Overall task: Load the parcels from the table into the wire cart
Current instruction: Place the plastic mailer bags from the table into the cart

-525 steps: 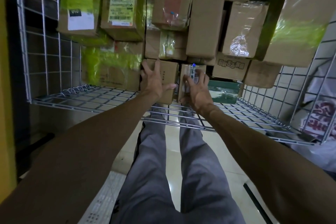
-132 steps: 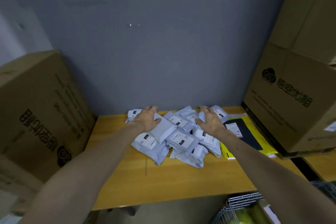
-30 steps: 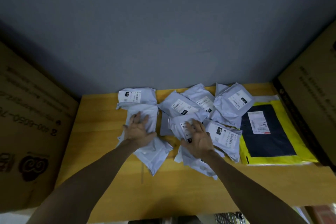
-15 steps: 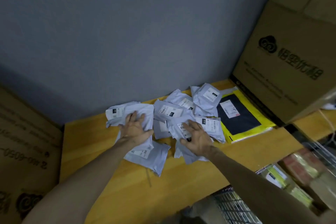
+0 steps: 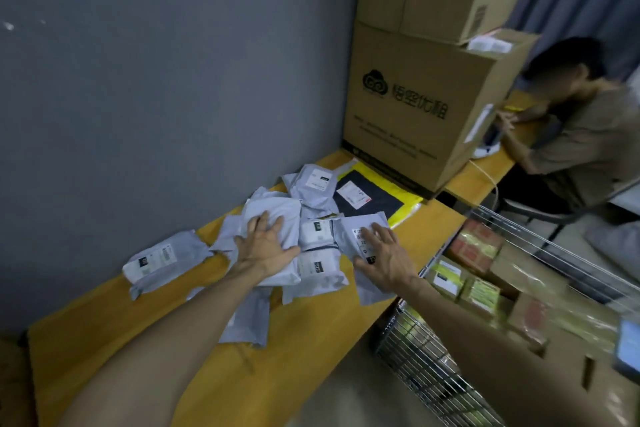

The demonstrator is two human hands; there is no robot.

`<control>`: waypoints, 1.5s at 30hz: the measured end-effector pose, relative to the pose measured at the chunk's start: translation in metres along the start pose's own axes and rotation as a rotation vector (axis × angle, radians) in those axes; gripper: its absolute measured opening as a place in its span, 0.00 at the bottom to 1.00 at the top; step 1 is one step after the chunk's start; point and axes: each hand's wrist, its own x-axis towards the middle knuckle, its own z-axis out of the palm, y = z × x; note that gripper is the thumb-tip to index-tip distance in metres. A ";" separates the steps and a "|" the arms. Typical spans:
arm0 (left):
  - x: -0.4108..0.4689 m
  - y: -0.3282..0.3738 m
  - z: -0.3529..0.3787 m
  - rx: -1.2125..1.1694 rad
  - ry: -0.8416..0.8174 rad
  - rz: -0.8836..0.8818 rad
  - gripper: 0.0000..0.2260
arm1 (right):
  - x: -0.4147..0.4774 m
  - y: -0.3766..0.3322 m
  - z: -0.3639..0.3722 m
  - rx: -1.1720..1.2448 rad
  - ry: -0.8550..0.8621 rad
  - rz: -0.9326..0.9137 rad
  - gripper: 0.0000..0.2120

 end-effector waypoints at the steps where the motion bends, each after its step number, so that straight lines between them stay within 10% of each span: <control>1: 0.003 0.016 0.001 -0.002 -0.003 0.031 0.38 | -0.008 0.013 -0.005 0.007 0.012 0.025 0.41; 23: -0.012 0.434 0.108 0.138 -0.126 0.528 0.37 | -0.194 0.356 -0.102 0.095 0.196 0.627 0.31; 45: 0.125 0.553 0.205 0.218 -0.297 0.737 0.38 | -0.125 0.462 -0.064 0.128 0.099 0.907 0.33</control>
